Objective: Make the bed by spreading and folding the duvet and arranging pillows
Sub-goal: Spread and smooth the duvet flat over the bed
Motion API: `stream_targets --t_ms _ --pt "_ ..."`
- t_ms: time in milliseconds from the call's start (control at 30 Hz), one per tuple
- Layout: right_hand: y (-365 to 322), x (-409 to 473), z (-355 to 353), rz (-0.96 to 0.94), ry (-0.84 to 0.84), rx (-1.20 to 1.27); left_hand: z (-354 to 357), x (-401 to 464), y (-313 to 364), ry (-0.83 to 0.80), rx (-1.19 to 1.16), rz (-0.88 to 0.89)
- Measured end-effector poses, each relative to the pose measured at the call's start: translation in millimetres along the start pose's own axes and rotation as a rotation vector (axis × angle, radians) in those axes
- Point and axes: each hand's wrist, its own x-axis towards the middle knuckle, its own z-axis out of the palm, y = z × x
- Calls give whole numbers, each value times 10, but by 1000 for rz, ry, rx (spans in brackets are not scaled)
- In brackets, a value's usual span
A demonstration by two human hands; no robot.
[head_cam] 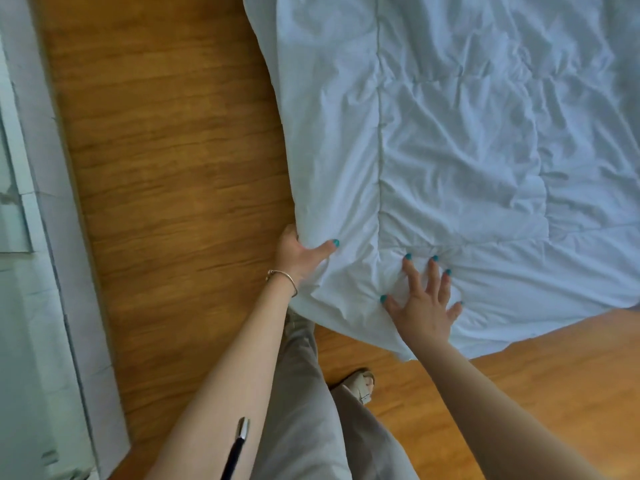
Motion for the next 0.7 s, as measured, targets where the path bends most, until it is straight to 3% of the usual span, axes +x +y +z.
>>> stream_targets --t_ms 100,167,233,433,600,700 --pt "-108 -182 15 231 57 196 -33 -203 57 -69 78 23" --pt "-128 -322 40 409 63 405 -93 -350 6 -29 115 56" --pt "-79 -467 65 466 11 553 -158 -564 -66 -5 130 67" --pt "170 -926 288 352 -73 904 -173 -1349 -380 43 143 85" --pt "267 -1218 560 192 -168 1126 -247 -1516 -180 81 140 92" --pt "246 -1219 619 67 -121 1241 -270 -1644 -141 36 211 72"
